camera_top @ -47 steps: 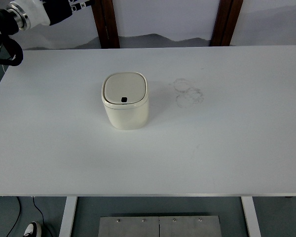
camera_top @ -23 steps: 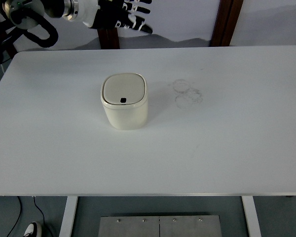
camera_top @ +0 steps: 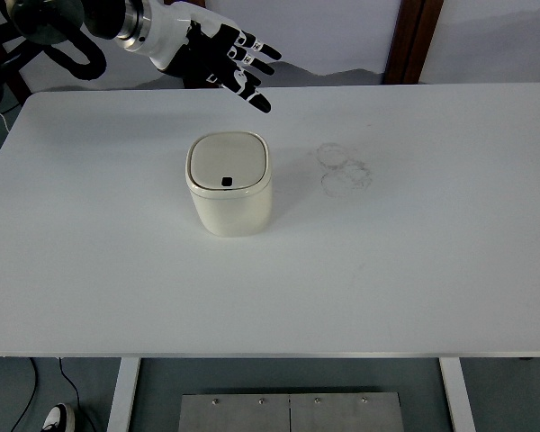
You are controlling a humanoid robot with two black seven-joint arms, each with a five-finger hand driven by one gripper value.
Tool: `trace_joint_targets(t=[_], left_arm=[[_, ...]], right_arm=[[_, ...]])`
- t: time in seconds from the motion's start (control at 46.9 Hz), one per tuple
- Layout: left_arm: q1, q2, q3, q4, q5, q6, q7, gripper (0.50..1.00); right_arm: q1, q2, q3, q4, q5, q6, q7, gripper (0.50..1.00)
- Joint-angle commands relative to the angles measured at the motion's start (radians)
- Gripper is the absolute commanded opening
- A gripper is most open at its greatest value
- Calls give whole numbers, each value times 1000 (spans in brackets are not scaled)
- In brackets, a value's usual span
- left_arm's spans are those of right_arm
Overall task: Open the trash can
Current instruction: 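Move the left hand toward the cream trash can's lid, then lower the left hand's fingers onto the lid's front edge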
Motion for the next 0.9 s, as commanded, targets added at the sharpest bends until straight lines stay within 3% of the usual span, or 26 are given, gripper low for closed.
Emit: trace_joint_targets(t=[0.0, 0.192, 0.875], left_arm=[[0, -2, 0, -21, 0, -13, 0, 1000], [-5, -9, 32, -50, 0, -42, 0, 1000], [-48, 14, 226, -136, -4, -42, 0, 1000]], right_arm=[[0, 0, 0, 1, 0, 0, 0, 995], [0, 0, 0, -1, 0, 0, 0, 995], [0, 0, 0, -1, 0, 0, 0, 995]])
